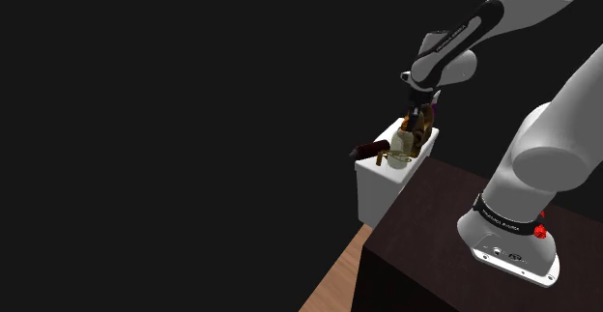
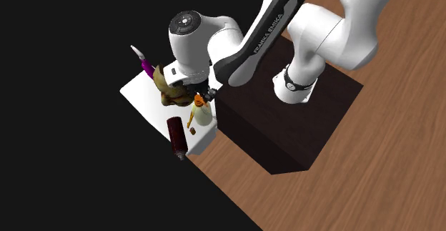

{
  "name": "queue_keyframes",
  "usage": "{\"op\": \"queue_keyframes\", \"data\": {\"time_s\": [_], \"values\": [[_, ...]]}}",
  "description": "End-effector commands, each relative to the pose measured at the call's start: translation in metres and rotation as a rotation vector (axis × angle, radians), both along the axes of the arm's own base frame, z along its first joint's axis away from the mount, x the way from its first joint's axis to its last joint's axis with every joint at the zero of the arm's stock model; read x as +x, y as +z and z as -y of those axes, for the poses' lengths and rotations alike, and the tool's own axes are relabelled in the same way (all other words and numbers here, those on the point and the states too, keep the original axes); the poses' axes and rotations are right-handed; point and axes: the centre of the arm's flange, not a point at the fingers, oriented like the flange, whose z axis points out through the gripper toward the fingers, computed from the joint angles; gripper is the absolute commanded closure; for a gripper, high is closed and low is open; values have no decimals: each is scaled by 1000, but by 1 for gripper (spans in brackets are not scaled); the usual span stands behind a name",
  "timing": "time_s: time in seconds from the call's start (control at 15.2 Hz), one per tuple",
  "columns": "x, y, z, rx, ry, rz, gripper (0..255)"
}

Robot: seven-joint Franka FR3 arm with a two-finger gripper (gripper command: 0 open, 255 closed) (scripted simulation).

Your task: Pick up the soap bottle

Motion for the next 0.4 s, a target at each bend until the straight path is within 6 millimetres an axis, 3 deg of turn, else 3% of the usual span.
{"op": "queue_keyframes", "data": {"time_s": [0.0,0.33], "values": [[1,11,-1,-1,0,0,255],[1,28,-1,-1,0,0,255]]}}
